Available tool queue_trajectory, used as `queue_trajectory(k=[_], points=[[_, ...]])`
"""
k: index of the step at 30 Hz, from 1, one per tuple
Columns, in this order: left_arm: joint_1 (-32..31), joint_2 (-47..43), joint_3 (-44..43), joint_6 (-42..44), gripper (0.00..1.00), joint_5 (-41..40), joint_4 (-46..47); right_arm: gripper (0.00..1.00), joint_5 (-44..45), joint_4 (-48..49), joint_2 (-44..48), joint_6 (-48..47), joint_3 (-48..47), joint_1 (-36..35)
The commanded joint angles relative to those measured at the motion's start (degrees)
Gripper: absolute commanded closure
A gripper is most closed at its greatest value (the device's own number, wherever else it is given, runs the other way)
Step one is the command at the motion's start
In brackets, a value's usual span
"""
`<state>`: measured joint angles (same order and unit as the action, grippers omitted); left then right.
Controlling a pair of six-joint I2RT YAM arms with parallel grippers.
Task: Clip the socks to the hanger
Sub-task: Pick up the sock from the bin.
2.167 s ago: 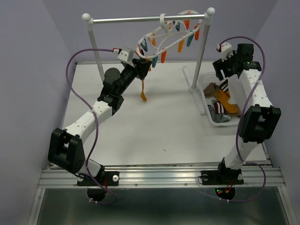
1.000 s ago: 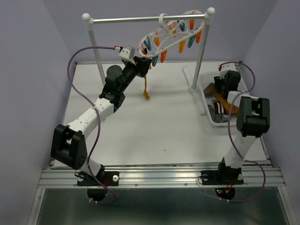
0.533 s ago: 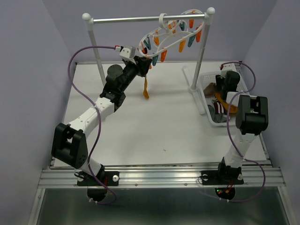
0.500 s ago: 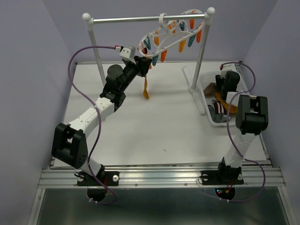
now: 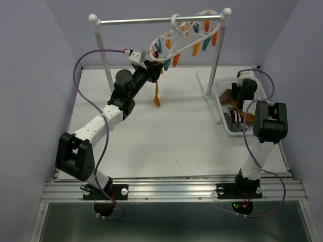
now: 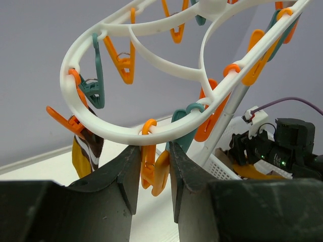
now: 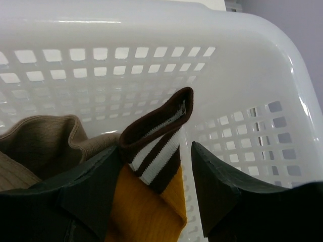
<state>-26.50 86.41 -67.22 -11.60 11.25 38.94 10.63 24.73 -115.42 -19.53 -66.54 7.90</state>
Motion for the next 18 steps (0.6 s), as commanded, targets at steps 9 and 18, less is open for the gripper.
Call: queue_trajectory(k=[9,18], points=[[0.3,1.5,-2.9,1.2,1.0,0.4,0.2,0.6,3.1,8.1,-1.1,4.0,0.4,0.7],[0.3,1.8,-3.5,1.2,1.0,0.3,0.1,0.99,0.4,7.8,0.5,3.1,1.0,0.7]])
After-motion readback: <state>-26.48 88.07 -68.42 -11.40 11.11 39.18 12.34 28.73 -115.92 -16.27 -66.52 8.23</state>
